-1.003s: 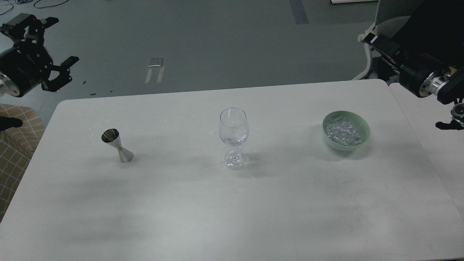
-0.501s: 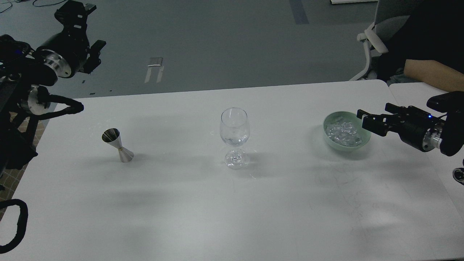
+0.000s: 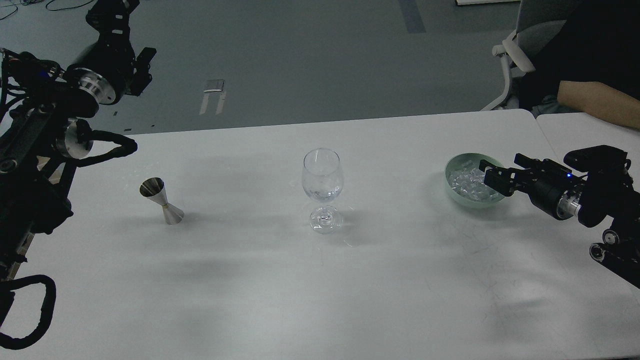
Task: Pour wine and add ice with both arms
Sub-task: 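Grasp ice cubes from the bowl with the right gripper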
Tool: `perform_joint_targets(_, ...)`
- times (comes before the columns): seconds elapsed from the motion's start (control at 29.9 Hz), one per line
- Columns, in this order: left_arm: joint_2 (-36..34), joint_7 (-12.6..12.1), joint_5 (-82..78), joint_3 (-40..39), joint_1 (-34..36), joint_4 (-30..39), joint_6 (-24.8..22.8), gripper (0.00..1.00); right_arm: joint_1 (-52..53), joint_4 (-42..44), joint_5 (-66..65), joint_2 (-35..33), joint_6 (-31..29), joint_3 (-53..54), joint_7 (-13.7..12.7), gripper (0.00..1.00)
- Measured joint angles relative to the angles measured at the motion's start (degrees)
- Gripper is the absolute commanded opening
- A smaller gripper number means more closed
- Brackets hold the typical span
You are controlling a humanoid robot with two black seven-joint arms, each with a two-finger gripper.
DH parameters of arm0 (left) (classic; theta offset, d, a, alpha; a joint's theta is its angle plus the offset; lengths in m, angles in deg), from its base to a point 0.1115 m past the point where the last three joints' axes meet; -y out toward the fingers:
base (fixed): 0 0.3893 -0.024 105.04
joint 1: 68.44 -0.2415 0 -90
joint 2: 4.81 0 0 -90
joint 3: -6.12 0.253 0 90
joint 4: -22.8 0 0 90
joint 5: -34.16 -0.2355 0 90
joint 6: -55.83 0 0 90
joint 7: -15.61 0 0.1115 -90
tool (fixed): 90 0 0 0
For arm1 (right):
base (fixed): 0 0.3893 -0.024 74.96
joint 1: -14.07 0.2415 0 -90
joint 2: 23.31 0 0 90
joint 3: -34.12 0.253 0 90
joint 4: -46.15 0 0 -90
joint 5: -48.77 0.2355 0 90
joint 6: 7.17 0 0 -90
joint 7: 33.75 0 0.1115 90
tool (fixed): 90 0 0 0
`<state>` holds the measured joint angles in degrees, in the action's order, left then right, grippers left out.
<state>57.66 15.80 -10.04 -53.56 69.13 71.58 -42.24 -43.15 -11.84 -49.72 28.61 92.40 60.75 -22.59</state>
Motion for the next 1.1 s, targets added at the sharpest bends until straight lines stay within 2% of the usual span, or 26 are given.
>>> perform_joint_targets(0.13, 0.0, 0.0, 0.0, 0.0, 0.0, 0.0, -0.1, 0.98, 0.1, 1.0, -0.2, 1.7, 0.0, -0.1, 0.0, 0.67)
perform_joint_targets(0.3, 0.0, 0.0, 0.0, 0.1, 0.0, 0.1, -0.1, 0.98, 0.5, 1.1, -0.2, 2.4, -0.3, -1.7, 0.0, 0.62)
perform_joint_targets(0.43, 0.0, 0.0, 0.0, 0.1, 0.1, 0.1, -0.2, 0.98, 0.5, 1.2, -0.1, 2.5, -0.5, -2.3, 0.0, 0.55)
perform_joint_targets(0.8, 0.1, 0.0, -0.1, 0.2, 0.1, 0.2, -0.3, 0.98, 0.6, 1.9, -0.1, 2.8, -0.7, -2.5, 0.0, 0.49)
perform_joint_targets(1.1, 0.0, -0.1, -0.1, 0.2, 0.1, 0.3, -0.4, 0.98, 0.5, 3.1, 0.0, 4.2, -0.7, -2.5, 0.0, 0.49)
